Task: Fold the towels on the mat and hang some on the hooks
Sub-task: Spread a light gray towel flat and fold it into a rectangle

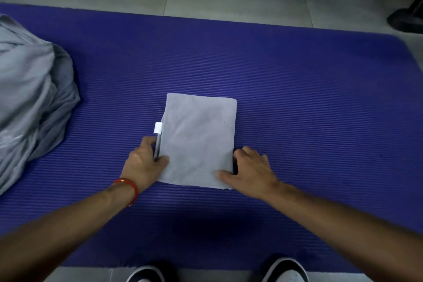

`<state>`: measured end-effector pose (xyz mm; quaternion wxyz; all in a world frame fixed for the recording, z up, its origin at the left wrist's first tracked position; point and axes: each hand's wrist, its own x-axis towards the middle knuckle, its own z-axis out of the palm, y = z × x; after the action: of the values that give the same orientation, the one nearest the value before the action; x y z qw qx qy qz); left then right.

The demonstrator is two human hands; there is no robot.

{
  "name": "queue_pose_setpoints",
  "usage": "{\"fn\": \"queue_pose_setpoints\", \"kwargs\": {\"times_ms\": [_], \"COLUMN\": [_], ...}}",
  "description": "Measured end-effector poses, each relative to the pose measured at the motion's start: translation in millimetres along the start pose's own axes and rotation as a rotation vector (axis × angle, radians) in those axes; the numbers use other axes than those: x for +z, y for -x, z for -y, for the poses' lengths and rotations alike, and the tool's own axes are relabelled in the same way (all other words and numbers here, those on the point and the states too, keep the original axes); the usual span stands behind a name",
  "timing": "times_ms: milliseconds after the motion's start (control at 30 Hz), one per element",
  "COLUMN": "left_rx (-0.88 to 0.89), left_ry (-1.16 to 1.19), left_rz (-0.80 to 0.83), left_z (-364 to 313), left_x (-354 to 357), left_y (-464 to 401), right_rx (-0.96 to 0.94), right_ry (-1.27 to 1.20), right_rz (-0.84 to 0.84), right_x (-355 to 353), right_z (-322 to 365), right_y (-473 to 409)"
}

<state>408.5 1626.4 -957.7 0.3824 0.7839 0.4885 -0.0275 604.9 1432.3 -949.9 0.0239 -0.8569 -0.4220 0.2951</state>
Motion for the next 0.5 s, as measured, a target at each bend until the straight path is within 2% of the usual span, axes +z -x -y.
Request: {"fn": "queue_pose_setpoints", "kwargs": {"times_ms": [67, 167, 233, 300, 367, 433, 500], "left_rx": [0.142, 0.508, 0.650, 0.635, 0.536, 0.474, 0.381], "left_ry": [-0.116, -0.454, -0.568, -0.631, -0.709, -0.748, -0.756], "left_rz": [-0.079, -0.244, -0.158, 0.057, 0.291, 0.388, 0.409], "left_z": [-8.4, -39.9, -65.5, -87.1, -106.1, -123.0, -135.0], "left_x": [-2.9, -13.3, -19.1, -22.6, -24.9, -26.9, -30.3], "left_y": [-9.7, -45.5, -81.9, -118.3, -142.6, -151.4, -151.3], "right_rx": [0.060, 0.109, 0.154, 0.236, 0.324, 0.365, 0.364], "right_ry": [-0.274, -0.518, -0.670, -0.966, -1.295, -1.417, -1.409], "right_rz": [-0.008, -0.048, -0.046, 0.010, 0.079, 0.073, 0.015], "right_x": [3.6, -0.5, 1.5, 7.1, 10.9, 8.5, -1.3], "right_z": [10.5, 19.8, 23.0, 23.6, 22.5, 16.6, 6.2], "right_y": [6.2, 13.5, 18.5, 22.1, 25.0, 26.1, 26.1]}}
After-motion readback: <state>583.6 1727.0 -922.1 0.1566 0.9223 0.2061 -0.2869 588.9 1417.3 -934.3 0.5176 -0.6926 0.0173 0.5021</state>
